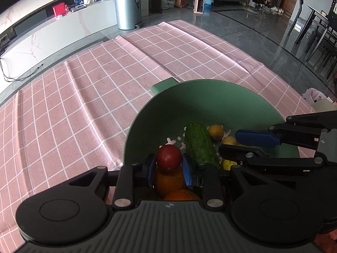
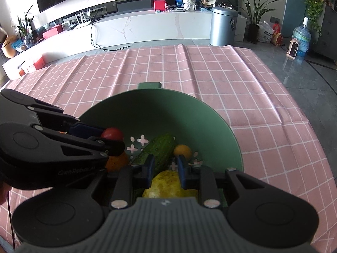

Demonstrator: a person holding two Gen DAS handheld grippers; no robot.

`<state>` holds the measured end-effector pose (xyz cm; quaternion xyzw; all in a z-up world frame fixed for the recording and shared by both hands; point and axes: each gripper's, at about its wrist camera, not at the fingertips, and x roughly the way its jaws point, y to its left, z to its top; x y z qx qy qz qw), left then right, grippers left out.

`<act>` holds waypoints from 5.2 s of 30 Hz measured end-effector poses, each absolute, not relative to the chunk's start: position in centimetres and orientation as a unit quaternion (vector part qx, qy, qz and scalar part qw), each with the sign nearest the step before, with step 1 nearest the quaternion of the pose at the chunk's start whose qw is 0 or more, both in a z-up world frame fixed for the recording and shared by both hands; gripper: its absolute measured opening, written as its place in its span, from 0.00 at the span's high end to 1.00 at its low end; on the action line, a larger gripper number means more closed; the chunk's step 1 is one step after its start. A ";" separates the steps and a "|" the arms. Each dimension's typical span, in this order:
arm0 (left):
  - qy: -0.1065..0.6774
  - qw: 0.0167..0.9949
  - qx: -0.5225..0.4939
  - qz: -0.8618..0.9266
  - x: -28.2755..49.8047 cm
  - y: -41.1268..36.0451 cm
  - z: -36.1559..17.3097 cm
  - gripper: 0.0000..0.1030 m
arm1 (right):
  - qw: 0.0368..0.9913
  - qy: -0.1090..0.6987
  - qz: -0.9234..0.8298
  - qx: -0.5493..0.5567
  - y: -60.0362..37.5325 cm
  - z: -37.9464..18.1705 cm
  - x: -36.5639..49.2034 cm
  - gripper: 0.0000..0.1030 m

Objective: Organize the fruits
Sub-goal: 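Open both tools to release the fruit into the colander, then withdraw, then close the left tool around the last brown kiwi, then grasp the last orange with the right tool while the left tool holds the kiwi, then carry the kiwi and orange with both tools into the colander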

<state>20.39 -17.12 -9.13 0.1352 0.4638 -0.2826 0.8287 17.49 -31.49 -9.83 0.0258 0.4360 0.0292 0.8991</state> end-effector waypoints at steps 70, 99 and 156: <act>0.454 0.860 0.032 -0.233 16.6 -1.9 -10.3 0.61 | 0.905 0.419 0.079 0.003 -16.0 -11.0 12.1 0.84; 0.460 0.868 0.043 -0.180 18.8 -0.4 -11.4 0.72 | 0.898 0.436 0.050 0.036 -15.5 -12.8 15.1 0.76; 0.456 0.879 0.059 -0.131 15.1 1.1 -7.6 0.72 | 0.914 0.399 0.065 0.027 -15.3 -7.6 12.5 0.62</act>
